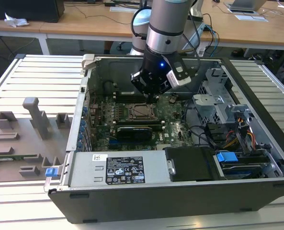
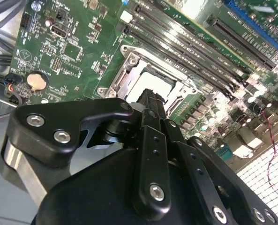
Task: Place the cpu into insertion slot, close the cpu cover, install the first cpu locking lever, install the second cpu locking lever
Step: 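Install the second cpu locking lever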
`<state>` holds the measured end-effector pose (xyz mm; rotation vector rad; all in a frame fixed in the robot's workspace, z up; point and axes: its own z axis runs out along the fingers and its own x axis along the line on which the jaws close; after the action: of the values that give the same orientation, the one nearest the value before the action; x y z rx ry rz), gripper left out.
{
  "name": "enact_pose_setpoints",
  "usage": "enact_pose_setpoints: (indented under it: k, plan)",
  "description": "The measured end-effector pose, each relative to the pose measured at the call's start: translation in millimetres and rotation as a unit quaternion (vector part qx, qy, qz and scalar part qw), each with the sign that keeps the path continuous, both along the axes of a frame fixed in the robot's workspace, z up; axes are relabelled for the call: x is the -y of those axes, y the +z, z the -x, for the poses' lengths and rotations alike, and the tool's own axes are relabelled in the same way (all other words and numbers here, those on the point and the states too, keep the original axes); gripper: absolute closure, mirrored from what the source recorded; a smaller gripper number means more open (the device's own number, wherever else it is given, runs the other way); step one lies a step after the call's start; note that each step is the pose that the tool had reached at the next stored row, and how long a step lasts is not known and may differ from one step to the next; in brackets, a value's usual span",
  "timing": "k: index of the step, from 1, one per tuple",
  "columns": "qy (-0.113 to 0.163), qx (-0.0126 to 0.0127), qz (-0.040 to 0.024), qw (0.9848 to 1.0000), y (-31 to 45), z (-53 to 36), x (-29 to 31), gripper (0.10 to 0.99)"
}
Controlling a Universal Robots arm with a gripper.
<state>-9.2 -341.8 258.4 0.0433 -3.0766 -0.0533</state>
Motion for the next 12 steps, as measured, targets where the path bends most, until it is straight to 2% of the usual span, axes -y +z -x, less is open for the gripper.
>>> enact_pose_setpoints:
  k: [5, 12]
  plan:
    - [0.000, 0.0000, -0.0001, 1.0000, -0.3, 0.0, 16.4, 0.980]
    - [0.000, 0.0000, -0.0021, 1.0000, -0.6, 0.0, 33.5, 0.980]
